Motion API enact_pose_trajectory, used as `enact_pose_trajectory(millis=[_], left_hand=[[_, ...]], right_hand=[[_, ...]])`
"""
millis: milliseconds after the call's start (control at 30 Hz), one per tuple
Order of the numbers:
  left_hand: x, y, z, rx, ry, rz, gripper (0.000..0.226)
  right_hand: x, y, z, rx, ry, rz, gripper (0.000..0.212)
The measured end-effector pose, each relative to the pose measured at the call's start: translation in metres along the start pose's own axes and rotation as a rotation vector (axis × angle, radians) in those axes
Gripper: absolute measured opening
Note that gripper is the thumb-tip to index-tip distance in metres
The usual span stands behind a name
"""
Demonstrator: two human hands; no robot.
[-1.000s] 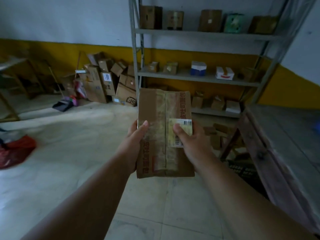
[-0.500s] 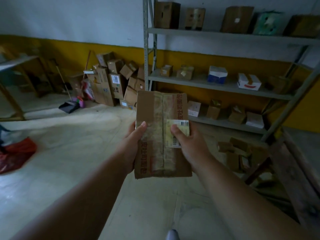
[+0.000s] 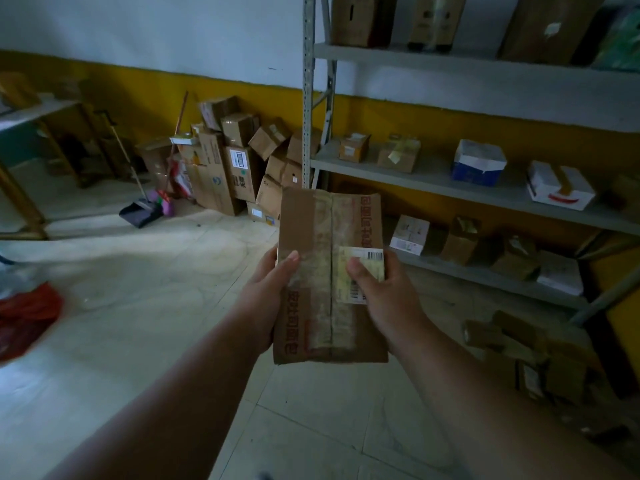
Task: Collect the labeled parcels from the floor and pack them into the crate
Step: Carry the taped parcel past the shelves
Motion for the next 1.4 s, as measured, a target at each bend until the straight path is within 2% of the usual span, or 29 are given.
enact_pose_trajectory(millis=[133, 433, 733, 900, 1067, 1300, 1400], left_hand=[[0.047, -0.071, 0.009, 0.034, -0.002, -0.042, 0.047], [0.169, -0.280, 0.041, 0.149, -0.038, -0.156, 0.039], [0.211, -0.415, 0.050, 0.321, -0.115, -0.242, 0.043], [0.211, -0.466, 0.028, 0.395, -0.249, -0.178, 0.047], [0.210, -0.515, 0.005, 0.378, -0.393, -0.036, 0.045], [0.236, -0.595, -0.057, 0.441, -0.477, 0.115, 0.035], [0.256, -0.626, -0.090, 0.478, -0.531, 0.109, 0.035]], right_hand=[[-0.008, -0.076, 0.017, -0.030, 0.002, 0.056, 0.039], [-0.025, -0.287, 0.048, -0.122, 0.017, 0.228, 0.033], [-0.004, -0.401, 0.072, -0.273, -0.002, 0.360, 0.037], [0.022, -0.442, 0.096, -0.326, 0.011, 0.366, 0.036], [0.044, -0.490, 0.132, -0.365, 0.031, 0.320, 0.038], [0.075, -0.563, 0.217, -0.470, 0.080, 0.266, 0.043], [0.078, -0.588, 0.260, -0.543, 0.088, 0.275, 0.035]])
Point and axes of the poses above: each hand's wrist, its own y-axis away from the middle knuckle, its own x-axis out of the back of the hand, z = x × y, the point moved 2 cm from there along -y, towards the middle knuckle, and after that the axes turned 14 degrees about -z, right-handed, at the moved point
